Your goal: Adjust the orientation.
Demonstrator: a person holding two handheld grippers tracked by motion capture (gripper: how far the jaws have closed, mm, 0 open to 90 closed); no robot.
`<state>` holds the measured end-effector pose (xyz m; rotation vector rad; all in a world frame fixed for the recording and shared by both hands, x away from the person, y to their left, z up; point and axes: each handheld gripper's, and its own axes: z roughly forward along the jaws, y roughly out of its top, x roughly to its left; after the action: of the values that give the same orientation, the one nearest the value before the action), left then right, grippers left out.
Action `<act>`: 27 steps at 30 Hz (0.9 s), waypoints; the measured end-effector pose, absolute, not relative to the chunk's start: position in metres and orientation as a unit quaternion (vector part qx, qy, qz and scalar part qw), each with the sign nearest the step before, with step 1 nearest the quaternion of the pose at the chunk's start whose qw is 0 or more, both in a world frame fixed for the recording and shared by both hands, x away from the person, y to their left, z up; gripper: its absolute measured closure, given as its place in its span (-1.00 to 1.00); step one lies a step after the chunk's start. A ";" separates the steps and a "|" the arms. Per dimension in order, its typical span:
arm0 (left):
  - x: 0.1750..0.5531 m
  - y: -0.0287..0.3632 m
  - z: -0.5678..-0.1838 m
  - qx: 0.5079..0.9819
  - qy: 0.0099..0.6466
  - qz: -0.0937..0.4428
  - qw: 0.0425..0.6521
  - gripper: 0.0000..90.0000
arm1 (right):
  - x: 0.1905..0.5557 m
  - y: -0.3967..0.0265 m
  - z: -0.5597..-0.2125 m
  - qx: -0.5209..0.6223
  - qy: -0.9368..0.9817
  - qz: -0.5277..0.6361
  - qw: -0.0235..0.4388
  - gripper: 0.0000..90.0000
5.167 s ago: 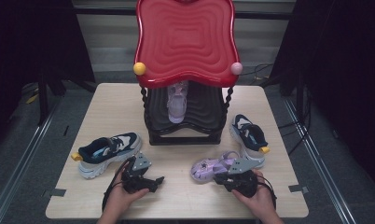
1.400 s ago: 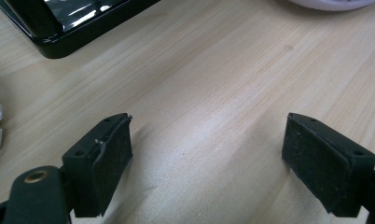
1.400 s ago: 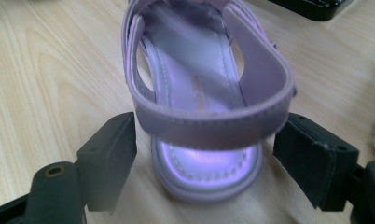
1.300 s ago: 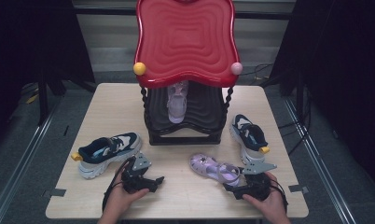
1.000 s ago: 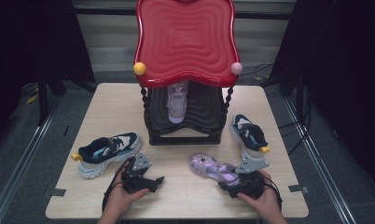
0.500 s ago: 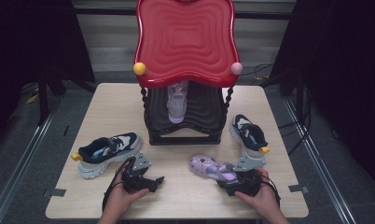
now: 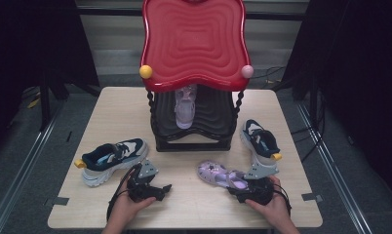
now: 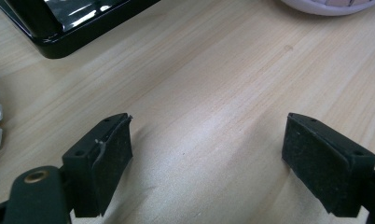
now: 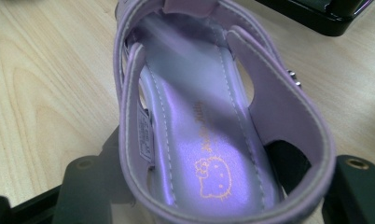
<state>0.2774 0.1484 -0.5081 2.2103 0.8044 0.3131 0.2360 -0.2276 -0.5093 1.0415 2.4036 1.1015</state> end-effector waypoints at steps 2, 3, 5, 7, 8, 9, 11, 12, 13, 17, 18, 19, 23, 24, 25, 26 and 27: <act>0.277 0.148 -0.508 0.864 0.314 0.122 0.375 -0.66 | 0.236 -0.227 -0.509 0.363 0.836 0.384 0.149 -0.24; 0.277 0.148 -0.508 0.864 0.315 0.122 0.375 -0.66 | 0.235 -0.227 -0.509 0.363 0.836 0.384 0.149 -0.23; 0.277 0.148 -0.508 0.864 0.315 0.122 0.374 -0.66 | 0.234 -0.227 -0.509 0.363 0.834 0.385 0.153 -0.23; 0.277 0.148 -0.508 0.864 0.315 0.122 0.374 -0.66 | 0.233 -0.228 -0.509 0.363 0.832 0.390 0.154 -0.22; 0.278 0.149 -0.508 0.864 0.314 0.122 0.374 -0.66 | 0.233 -0.228 -0.508 0.365 0.831 0.392 0.151 -0.22; 0.278 0.148 -0.508 0.864 0.314 0.123 0.375 -0.66 | 0.233 -0.229 -0.508 0.366 0.829 0.394 0.151 -0.22; 0.278 0.148 -0.508 0.863 0.315 0.122 0.375 -0.66 | 0.232 -0.230 -0.508 0.369 0.825 0.402 0.149 -0.22; 0.278 0.148 -0.508 0.863 0.315 0.123 0.375 -0.66 | 0.232 -0.231 -0.508 0.368 0.823 0.405 0.151 -0.21; 0.278 0.148 -0.508 0.863 0.315 0.122 0.375 -0.66 | 0.232 -0.231 -0.507 0.370 0.822 0.406 0.150 -0.21; 0.278 0.148 -0.508 0.863 0.315 0.122 0.375 -0.66 | 0.231 -0.232 -0.507 0.371 0.818 0.415 0.147 -0.20; 0.278 0.148 -0.508 0.863 0.314 0.123 0.375 -0.66 | 0.231 -0.233 -0.507 0.372 0.816 0.417 0.147 -0.20; 0.278 0.148 -0.508 0.863 0.314 0.123 0.375 -0.66 | 0.230 -0.233 -0.506 0.372 0.816 0.416 0.151 -0.20; 0.278 0.148 -0.508 0.863 0.314 0.123 0.375 -0.66 | 0.229 -0.234 -0.501 0.378 0.806 0.428 0.153 -0.20; 0.278 0.148 -0.508 0.864 0.314 0.123 0.375 -0.66 | 0.228 -0.235 -0.500 0.379 0.804 0.432 0.154 -0.20; 0.278 0.148 -0.508 0.863 0.314 0.123 0.375 -0.66 | 0.228 -0.235 -0.499 0.380 0.802 0.435 0.152 -0.19; 0.278 0.148 -0.508 0.863 0.315 0.123 0.375 -0.66 | 0.228 -0.235 -0.498 0.379 0.802 0.435 0.156 -0.19; 0.278 0.148 -0.508 0.863 0.314 0.123 0.375 -0.66 | 0.227 -0.234 -0.497 0.379 0.801 0.437 0.156 -0.19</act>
<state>0.2776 0.1484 -0.5080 2.2101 0.8050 0.3138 0.2275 -0.2345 -0.4972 1.0849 2.2918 1.2508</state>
